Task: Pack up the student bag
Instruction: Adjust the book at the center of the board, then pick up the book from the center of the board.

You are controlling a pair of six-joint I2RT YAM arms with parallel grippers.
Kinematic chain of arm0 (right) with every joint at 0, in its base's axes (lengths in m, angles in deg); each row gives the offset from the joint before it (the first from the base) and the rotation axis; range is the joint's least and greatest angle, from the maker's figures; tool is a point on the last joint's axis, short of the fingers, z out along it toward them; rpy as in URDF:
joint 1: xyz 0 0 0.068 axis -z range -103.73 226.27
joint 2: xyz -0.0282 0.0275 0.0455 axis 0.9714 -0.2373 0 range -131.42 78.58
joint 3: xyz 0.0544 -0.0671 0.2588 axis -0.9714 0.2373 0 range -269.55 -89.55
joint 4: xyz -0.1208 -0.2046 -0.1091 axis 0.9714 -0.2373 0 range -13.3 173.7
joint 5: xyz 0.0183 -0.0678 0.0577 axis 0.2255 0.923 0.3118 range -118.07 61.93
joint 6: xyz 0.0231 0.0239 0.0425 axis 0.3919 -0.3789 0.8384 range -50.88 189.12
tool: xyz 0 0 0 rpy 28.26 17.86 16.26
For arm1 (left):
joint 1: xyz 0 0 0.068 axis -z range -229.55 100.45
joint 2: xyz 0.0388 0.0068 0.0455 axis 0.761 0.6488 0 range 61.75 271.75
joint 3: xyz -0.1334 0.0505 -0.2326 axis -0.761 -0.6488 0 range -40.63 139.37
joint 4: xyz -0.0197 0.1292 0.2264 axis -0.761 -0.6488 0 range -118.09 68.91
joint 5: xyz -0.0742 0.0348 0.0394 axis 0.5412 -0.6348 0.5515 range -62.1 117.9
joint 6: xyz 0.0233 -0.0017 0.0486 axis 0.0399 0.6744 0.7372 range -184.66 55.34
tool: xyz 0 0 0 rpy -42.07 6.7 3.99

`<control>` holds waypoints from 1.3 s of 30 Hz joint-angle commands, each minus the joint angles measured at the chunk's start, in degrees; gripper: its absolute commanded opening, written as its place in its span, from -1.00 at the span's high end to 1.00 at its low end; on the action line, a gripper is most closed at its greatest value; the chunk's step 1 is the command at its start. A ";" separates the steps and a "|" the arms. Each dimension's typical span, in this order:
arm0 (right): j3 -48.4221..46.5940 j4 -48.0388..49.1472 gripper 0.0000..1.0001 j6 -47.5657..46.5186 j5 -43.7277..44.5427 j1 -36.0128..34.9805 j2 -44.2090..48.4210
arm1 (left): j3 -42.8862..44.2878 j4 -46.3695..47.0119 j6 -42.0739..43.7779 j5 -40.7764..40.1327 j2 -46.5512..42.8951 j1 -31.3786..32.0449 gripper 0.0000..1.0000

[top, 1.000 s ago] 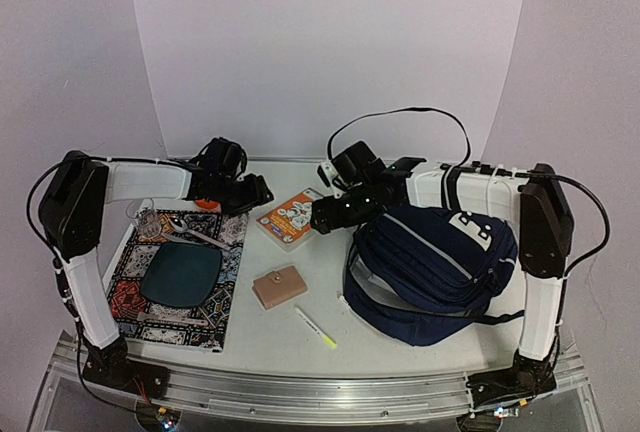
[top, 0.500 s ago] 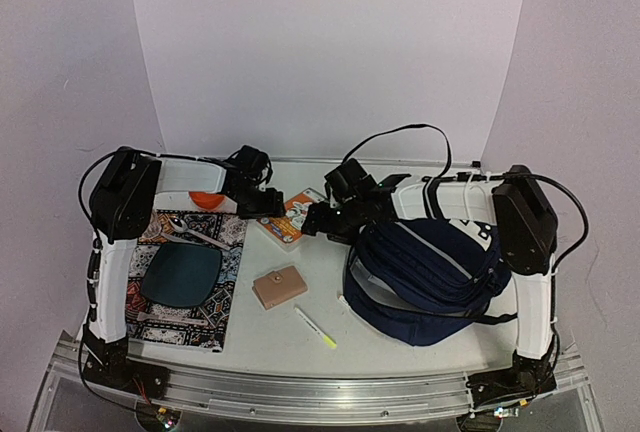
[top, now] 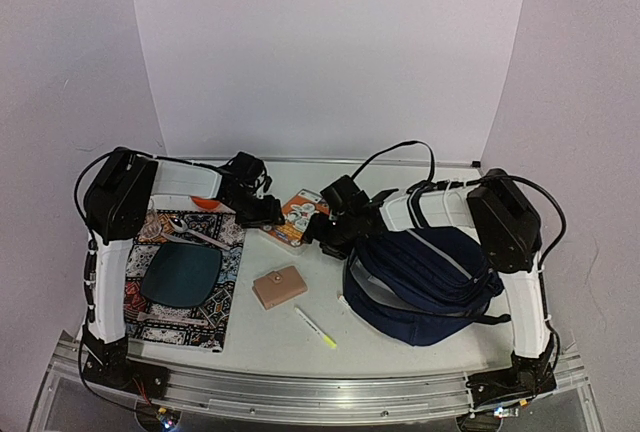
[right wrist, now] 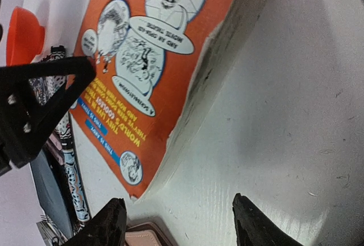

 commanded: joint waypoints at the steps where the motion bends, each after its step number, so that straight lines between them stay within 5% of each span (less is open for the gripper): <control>1: -0.76 1.43 -0.28 3.25 -1.53 -0.02 -2.30 | -4.14 -2.90 -1.77 1.53 -2.34 1.35 -0.15; 9: 1.19 7.95 -0.21 3.49 -7.87 0.03 -2.68 | -9.76 1.76 -8.15 5.62 -6.40 3.50 -0.06; 20: 12.68 15.18 0.05 3.14 -10.25 -0.01 7.85 | -22.34 16.01 -21.79 9.89 -16.35 5.84 0.03; 39: 13.60 19.00 0.15 6.19 -10.33 0.09 8.63 | -21.04 16.20 -22.59 7.16 -15.06 6.11 0.06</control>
